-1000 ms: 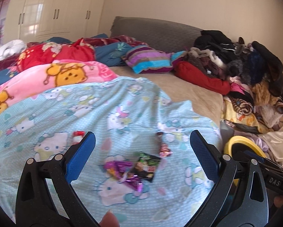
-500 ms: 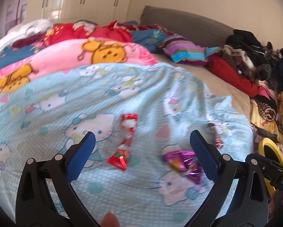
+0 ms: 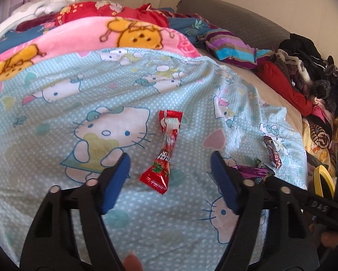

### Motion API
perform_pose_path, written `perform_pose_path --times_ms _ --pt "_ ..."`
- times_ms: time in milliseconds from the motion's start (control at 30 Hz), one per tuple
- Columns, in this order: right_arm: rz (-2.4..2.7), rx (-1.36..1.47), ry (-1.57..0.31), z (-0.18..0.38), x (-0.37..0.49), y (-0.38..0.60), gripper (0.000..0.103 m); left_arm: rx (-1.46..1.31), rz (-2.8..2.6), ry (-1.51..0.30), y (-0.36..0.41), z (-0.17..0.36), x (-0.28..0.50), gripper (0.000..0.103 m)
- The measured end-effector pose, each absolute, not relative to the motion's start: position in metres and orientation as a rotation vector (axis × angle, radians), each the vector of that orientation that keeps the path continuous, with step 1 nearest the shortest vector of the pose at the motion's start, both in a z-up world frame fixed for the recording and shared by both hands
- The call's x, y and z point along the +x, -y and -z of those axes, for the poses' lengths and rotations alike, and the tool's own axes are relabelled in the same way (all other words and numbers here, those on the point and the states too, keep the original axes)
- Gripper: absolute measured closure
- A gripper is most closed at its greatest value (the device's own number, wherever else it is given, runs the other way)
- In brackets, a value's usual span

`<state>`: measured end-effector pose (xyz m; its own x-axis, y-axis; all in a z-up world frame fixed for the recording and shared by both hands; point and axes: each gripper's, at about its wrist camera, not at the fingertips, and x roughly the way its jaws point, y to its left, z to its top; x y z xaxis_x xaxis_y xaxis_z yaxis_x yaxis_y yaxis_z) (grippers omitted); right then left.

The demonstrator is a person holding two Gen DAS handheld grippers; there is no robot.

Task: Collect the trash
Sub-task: 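Grasp the red wrapper with the left tool while the right tool grasps the green wrapper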

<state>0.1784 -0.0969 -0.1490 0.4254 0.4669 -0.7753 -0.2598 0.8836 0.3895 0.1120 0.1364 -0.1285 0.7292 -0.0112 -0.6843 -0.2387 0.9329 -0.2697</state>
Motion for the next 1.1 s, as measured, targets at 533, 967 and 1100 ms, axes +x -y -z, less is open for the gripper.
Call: perform_pose_path --times_ms 533,967,1100 --pt "-0.539 0.227 -0.955 0.132 0.150 0.113 0.096 -0.344 -0.122 -0.787 -0.130 0.140 0.116 0.092" --pt "-0.481 0.269 -0.861 0.103 0.140 0.159 0.096 -0.312 -0.019 -0.674 -0.097 0.090 0.110 0.098" --pt "-0.454 0.291 -0.843 0.097 0.138 0.174 0.096 -0.302 0.034 -0.654 -0.077 0.078 0.111 0.098"
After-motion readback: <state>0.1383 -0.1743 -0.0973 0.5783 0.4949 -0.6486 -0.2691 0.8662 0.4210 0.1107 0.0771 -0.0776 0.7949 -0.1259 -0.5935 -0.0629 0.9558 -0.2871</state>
